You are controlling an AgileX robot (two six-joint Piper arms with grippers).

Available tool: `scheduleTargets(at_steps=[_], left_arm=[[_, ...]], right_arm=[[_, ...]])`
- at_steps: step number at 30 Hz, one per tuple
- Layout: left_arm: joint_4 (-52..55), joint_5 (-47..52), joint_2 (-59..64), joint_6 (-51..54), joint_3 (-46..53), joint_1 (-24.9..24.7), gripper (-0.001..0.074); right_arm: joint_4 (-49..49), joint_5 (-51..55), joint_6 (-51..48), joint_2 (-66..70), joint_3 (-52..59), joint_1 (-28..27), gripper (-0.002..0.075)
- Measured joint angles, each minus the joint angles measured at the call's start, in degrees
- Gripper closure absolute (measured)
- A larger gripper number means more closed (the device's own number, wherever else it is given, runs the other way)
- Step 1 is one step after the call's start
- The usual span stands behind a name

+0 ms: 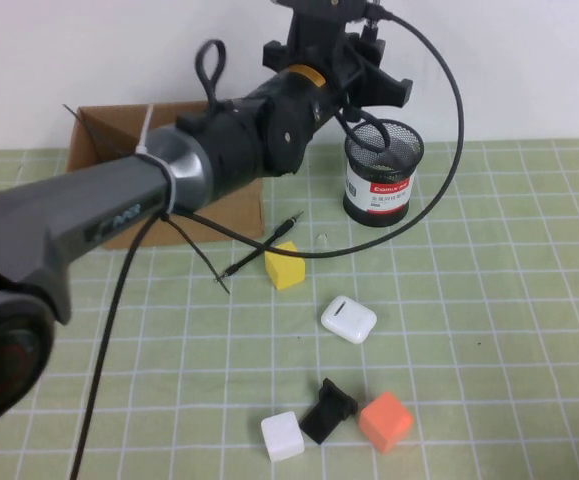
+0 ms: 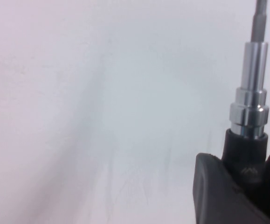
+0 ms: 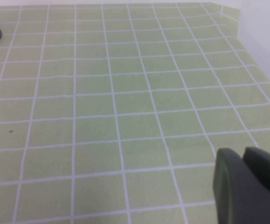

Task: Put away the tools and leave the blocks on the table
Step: Place the picked object into the round holder

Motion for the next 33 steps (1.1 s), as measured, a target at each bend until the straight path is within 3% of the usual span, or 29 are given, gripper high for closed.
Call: scheduleTargets(at_steps=[12, 18, 24, 33], left_arm=[[28.7, -5.7, 6.9, -25.8, -3.3, 0.1, 0.0557], [31.9, -2.9, 7.4, -29.8, -3.4, 0.1, 0.0449], [32.1, 6.9, 4.3, -30.0, -3.4, 0.1, 0.0429], [37.4, 32.9, -8.7, -28.2, -3.4, 0.1, 0.0452]], right_arm=[[0.0, 0.0, 0.0, 0.0, 0.0, 0.0, 0.073], [0.0, 0.0, 0.0, 0.0, 0.0, 0.0, 0.0731], [0.0, 0.0, 0.0, 0.0, 0.0, 0.0, 0.0732], [0.0, 0.0, 0.0, 0.0, 0.0, 0.0, 0.0732]])
